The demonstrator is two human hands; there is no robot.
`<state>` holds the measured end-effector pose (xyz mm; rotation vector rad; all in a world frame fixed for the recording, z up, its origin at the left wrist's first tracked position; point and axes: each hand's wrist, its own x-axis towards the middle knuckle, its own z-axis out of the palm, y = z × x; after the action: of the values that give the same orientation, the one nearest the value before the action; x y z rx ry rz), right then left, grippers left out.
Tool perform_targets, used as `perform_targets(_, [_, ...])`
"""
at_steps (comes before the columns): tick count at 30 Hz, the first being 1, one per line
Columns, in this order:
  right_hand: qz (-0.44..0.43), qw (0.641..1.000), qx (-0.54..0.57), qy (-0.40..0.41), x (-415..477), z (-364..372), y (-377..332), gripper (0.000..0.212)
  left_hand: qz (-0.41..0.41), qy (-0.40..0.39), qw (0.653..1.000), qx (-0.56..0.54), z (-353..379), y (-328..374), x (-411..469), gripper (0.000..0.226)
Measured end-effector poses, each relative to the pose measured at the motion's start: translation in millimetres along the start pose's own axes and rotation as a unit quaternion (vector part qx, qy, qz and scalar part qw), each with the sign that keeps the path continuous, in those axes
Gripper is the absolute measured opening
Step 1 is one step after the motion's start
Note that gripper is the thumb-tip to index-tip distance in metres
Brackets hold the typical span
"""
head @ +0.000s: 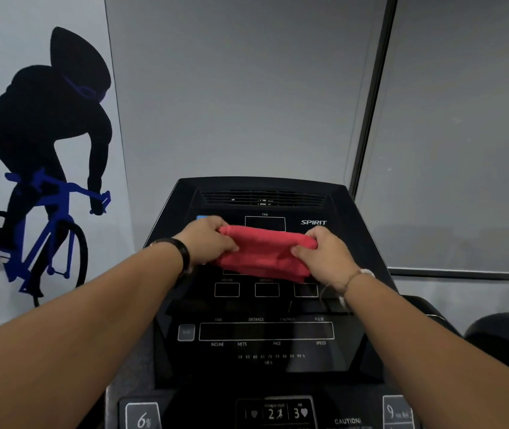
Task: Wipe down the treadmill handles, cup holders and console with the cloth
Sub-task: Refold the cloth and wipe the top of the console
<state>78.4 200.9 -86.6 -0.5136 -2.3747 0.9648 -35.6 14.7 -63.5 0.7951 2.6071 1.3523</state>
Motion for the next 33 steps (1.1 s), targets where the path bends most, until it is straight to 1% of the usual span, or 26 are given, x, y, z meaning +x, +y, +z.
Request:
perform_targets(1, [-0.011,1.000,0.000,0.004,1.8,1.2,0.0,0.014,0.004,0.007,1.000,-0.008,-0.8,-0.6,3.4,0.019])
perform_targets(3, [-0.023,1.000,-0.016,0.013,2.2,4.4,3.3,0.015,0.005,0.005,1.000,0.010,0.1,-2.6,4.5,0.023])
perform_targets(6, [-0.026,0.999,-0.036,0.016,-1.8,7.6,9.2,0.011,-0.012,-0.035,0.998,0.056,4.3,-7.3,-1.3,0.034])
perform_targets(8, [-0.035,0.998,-0.057,0.018,-3.0,8.0,9.9,0.006,-0.005,-0.045,0.992,0.115,5.9,-9.1,-3.8,0.036])
perform_targets(10, [-0.035,0.997,-0.062,0.025,-1.4,8.4,8.7,0.005,0.008,-0.045,0.990,0.136,5.6,-9.8,-1.9,0.033])
perform_targets(12, [-0.029,0.997,-0.042,0.052,3.2,7.6,6.4,0.011,0.010,-0.043,0.995,0.090,4.6,-8.0,1.9,0.028])
perform_targets(13, [-0.023,0.997,-0.022,0.074,6.9,6.6,4.3,0.017,0.012,-0.025,0.998,0.053,3.8,-6.3,5.0,0.026])
perform_targets(15, [-0.023,0.992,0.023,0.120,16.4,2.0,-3.1,0.027,0.033,0.054,0.998,-0.004,0.6,-1.4,15.4,0.027])
perform_targets(17, [-0.046,0.986,0.048,0.156,25.8,-5.8,-16.2,0.030,0.073,0.113,0.989,-0.059,-5.2,8.8,23.8,0.026])
perform_targets(19, [-0.069,0.983,0.019,0.170,38.0,-16.0,-29.7,0.031,0.108,0.131,0.981,-0.094,-11.4,22.0,30.7,0.021])
perform_targets(20, [-0.073,0.984,-0.008,0.163,45.7,-20.0,-36.1,0.030,0.117,0.133,0.980,-0.094,-13.9,27.6,34.1,0.022])
perform_targets(21, [-0.070,0.985,-0.025,0.154,53.3,-23.5,-43.8,0.026,0.119,0.131,0.981,-0.084,-16.0,33.9,36.9,0.023])
perform_targets(22, [-0.061,0.987,-0.012,0.146,60.9,-25.8,-51.0,0.019,0.112,0.124,0.984,-0.068,-17.4,39.3,37.6,0.026])
perform_targets(23, [-0.051,0.988,0.033,0.139,67.4,-27.6,-59.1,0.016,0.100,0.110,0.986,-0.071,-19.8,43.7,38.2,0.026])
perform_targets(25, [-0.037,0.979,0.157,0.128,77.1,-30.3,-71.6,0.033,0.056,0.045,0.987,-0.141,-26.0,46.5,40.0,0.024])
perform_targets(26, [-0.039,0.973,0.192,0.121,79.4,-31.8,-75.3,0.037,0.041,-0.001,0.984,-0.173,-29.8,46.0,37.7,0.020])
perform_targets(27, [-0.051,0.975,0.188,0.107,78.7,-33.8,-78.1,0.037,0.045,-0.036,0.983,-0.175,-33.5,42.2,36.2,0.021])
perform_targets(28, [-0.070,0.980,0.163,0.088,77.8,-35.0,-79.6,0.037,0.063,-0.050,0.988,-0.135,-37.2,36.2,38.2,0.029])
perform_targets(29, [-0.092,0.984,0.134,0.072,77.1,-35.2,-78.7,0.037,0.082,-0.041,0.994,-0.061,-39.2,30.0,40.7,0.039])
perform_targets(30, [-0.108,0.987,0.103,0.065,77.4,-34.0,-77.4,0.035,0.097,-0.007,0.995,0.013,-41.0,25.7,42.2,0.041])
perform_targets(31, [-0.116,0.988,0.075,0.067,79.3,-32.1,-74.9,0.031,0.112,0.029,0.991,0.060,-41.7,23.8,43.6,0.036])
perform_targets(33, [-0.103,0.989,0.061,0.088,85.6,-27.2,-68.7,0.017,0.126,0.056,0.987,0.079,-43.7,24.0,45.8,0.016])
